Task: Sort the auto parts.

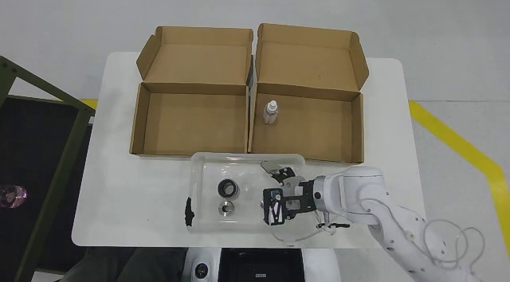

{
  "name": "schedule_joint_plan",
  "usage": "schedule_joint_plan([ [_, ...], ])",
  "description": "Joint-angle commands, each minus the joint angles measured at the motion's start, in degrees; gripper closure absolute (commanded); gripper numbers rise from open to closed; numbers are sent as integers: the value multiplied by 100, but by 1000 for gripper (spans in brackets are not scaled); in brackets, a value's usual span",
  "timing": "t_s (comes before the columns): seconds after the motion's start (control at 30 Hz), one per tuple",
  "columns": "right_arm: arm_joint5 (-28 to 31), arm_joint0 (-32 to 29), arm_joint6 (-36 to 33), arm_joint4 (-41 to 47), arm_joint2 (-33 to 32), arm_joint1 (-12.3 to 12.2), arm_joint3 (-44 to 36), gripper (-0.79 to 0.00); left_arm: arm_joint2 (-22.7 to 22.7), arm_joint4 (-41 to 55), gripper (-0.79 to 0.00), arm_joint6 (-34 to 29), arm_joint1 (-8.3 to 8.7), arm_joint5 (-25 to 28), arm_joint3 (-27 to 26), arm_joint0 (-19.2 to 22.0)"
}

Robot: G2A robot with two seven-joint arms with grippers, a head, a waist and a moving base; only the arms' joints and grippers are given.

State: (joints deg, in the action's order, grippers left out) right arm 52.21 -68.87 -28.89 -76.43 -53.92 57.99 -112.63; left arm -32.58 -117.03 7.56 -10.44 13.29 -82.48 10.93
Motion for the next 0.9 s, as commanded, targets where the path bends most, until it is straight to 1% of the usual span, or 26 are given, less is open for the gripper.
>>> schedule_joint_plan([
  [0.0, 14, 34, -155, 33, 61, 7, 4, -785, 0, 0, -785, 0, 0, 0, 0, 0],
  [0.07, 26, 62, -285, 84, 126, 14, 4, -763, 0, 0, -785, 0, 0, 0, 0, 0],
  [0.2, 51, 134, -511, 188, 281, 37, 42, -690, 0, 0, -785, 0, 0, 0, 0, 0],
  [0.27, 47, 182, -613, 231, 365, 52, 79, -640, 0, 0, -785, 0, 0, 0, 0, 0],
  [0.4, 51, 313, -801, 298, 511, 83, 144, -613, 0, 0, -785, 0, 0, 0, 0, 0],
  [0.5, 101, 420, -981, 355, 620, 104, 187, -610, 0, 0, -785, 0, 0, 0, 0, 0],
  [0.53, 109, 455, -1048, 379, 656, 111, 198, -579, 0, 0, -785, 0, 0, 0, 0, 0],
  [0.6, 135, 520, -1183, 431, 731, 124, 215, -542, 0, 0, -785, 0, 0, 0, 0, 0],
  [0.63, 143, 550, -1243, 456, 768, 131, 230, -505, 0, 0, -785, 0, 0, 0, 0, 0],
  [0.67, 140, 575, -1296, 488, 802, 138, 252, -431, 0, 0, -785, 0, 0, 0, 0, 0],
  [0.7, 136, 599, -1332, 527, 835, 145, 272, -382, 0, 0, -785, 0, 0, 0, 0, 0],
  [0.87, 117, 710, -1497, 635, 1009, 181, 398, -385, 0, 0, -785, 0, 0, 0, 0, 0],
])
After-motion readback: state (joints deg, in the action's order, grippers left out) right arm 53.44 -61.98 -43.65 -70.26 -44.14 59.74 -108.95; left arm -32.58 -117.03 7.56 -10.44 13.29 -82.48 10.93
